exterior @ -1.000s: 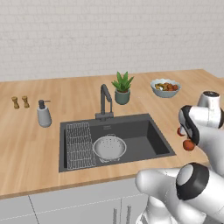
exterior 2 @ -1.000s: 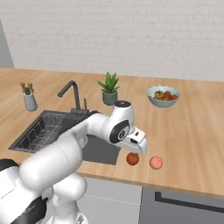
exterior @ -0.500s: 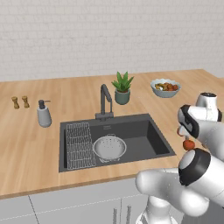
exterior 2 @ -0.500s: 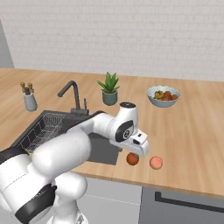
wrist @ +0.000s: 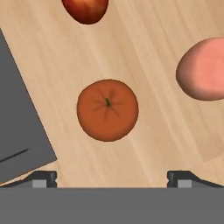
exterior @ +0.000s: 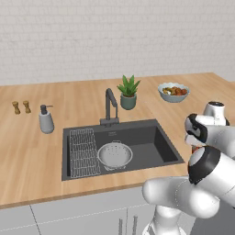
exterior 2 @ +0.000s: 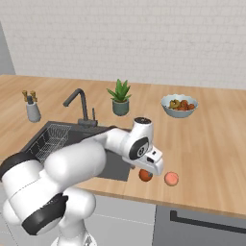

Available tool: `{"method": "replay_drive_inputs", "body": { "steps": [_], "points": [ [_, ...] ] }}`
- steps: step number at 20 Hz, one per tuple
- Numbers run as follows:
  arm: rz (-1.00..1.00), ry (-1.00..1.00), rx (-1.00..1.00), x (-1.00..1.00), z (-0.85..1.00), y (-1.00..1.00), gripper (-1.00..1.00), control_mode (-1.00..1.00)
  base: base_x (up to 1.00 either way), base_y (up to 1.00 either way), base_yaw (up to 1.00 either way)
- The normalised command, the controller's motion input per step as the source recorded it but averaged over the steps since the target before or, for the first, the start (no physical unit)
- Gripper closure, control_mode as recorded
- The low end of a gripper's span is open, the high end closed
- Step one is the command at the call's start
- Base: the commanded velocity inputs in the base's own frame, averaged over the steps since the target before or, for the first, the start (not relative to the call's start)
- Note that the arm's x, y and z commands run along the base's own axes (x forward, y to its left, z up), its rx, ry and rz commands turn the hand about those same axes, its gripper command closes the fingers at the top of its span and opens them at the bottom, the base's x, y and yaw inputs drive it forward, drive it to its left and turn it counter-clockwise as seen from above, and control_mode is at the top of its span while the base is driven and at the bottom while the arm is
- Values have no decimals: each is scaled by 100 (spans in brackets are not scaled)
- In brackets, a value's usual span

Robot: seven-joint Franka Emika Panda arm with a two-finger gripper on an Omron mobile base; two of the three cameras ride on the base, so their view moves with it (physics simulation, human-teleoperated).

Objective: Put the colander in the sink, put the apple, orange, peach in the colander, and turn on the sink faucet and pour water over the colander.

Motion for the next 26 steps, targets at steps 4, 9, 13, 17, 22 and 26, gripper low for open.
{"method": "replay_drive_inputs", "body": {
  "steps": [4,9,13,17,22,26],
  "points": [
    [-4,0,0,12,-27,0,-100,-100,0,0,0],
    [-4,0,0,16,-28,-2,-100,-100,0,0,0],
    [-5,0,0,14,-28,-3,-100,-100,0,0,0],
    [-5,0,0,15,-28,-4,-100,-100,0,0,0],
    [-6,0,0,16,-27,-4,-100,-100,0,0,0],
    [-6,0,0,8,-28,-2,-100,-100,0,0,0]
  ]
}}
